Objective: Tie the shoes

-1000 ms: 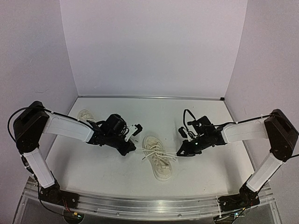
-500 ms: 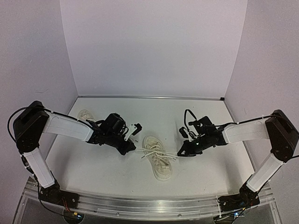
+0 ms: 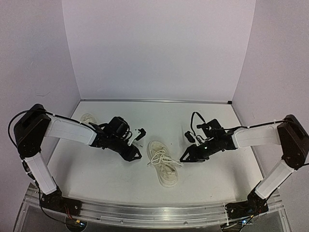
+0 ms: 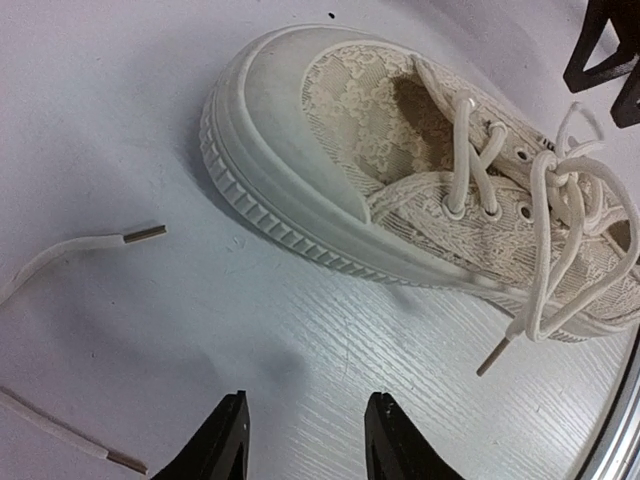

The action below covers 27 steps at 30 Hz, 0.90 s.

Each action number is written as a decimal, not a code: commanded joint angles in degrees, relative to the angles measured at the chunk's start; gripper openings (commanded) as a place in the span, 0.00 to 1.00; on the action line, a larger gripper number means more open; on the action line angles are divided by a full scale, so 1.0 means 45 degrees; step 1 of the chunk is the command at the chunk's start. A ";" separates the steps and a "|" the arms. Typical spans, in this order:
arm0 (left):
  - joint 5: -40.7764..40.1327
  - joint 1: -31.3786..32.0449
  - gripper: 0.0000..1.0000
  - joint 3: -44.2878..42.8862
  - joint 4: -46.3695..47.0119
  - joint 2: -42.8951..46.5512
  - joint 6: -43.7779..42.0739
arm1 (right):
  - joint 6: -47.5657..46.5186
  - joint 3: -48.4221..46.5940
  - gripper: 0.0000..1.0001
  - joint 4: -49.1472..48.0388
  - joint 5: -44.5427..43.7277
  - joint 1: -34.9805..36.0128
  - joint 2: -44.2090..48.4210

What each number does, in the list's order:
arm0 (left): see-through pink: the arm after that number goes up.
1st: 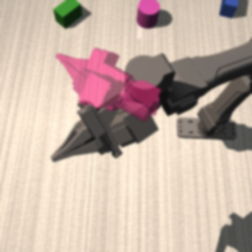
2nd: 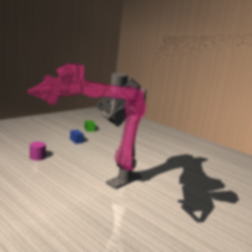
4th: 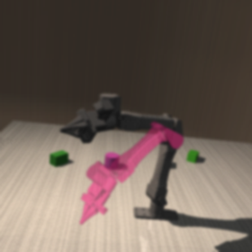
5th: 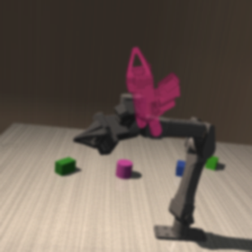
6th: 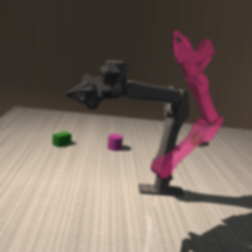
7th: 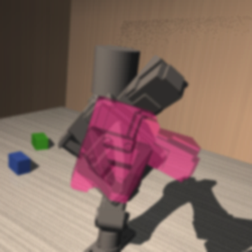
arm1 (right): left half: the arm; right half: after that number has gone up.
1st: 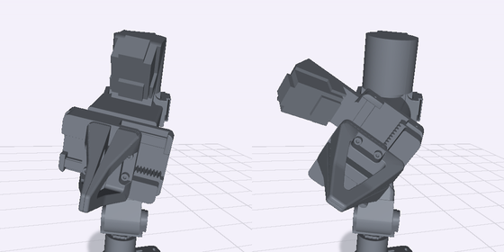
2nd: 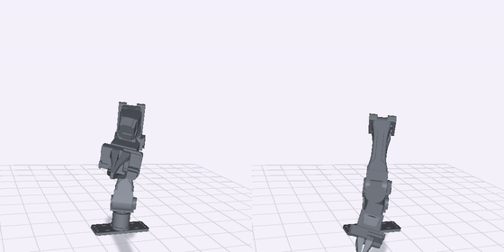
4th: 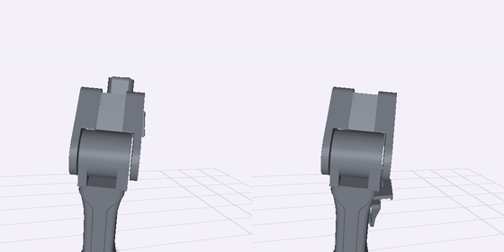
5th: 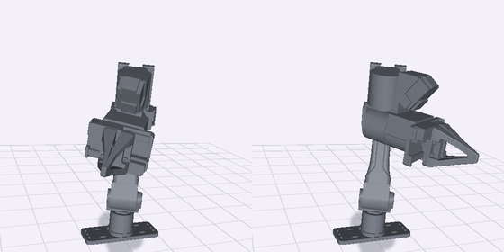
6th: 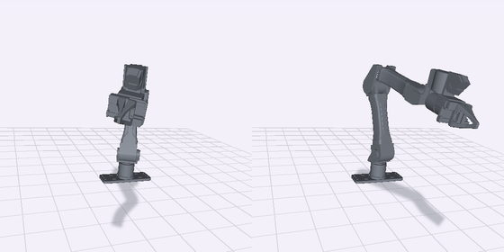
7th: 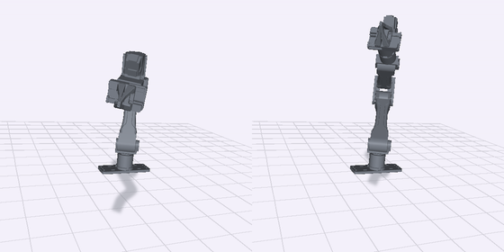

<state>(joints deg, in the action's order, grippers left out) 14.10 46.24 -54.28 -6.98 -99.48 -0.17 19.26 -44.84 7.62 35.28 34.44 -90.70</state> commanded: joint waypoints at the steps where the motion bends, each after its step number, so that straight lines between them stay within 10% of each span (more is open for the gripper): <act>1: -0.0113 0.0028 0.53 -0.0017 0.0078 0.1298 0.0584 | 0.0231 -0.0501 0.56 0.0023 0.0485 0.0044 0.1368; 8: -0.0132 0.0015 0.99 0.0942 0.0565 0.2381 0.1799 | 0.0482 -0.0521 0.80 0.0123 0.0503 0.0045 0.2528; 13: -0.1473 -0.0151 0.99 0.1387 0.0371 0.3863 0.3193 | 0.0472 -0.0128 0.98 0.0012 -0.0308 0.0047 0.3561; 27: -0.3646 -0.0166 1.00 0.3891 0.0572 0.5248 0.6686 | 0.2875 0.4367 0.98 -0.3624 -0.1698 0.0043 0.6293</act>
<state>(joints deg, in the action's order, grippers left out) 1.83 45.69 -40.55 -6.46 -78.64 23.99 28.05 -29.33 -1.68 30.73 34.44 -65.68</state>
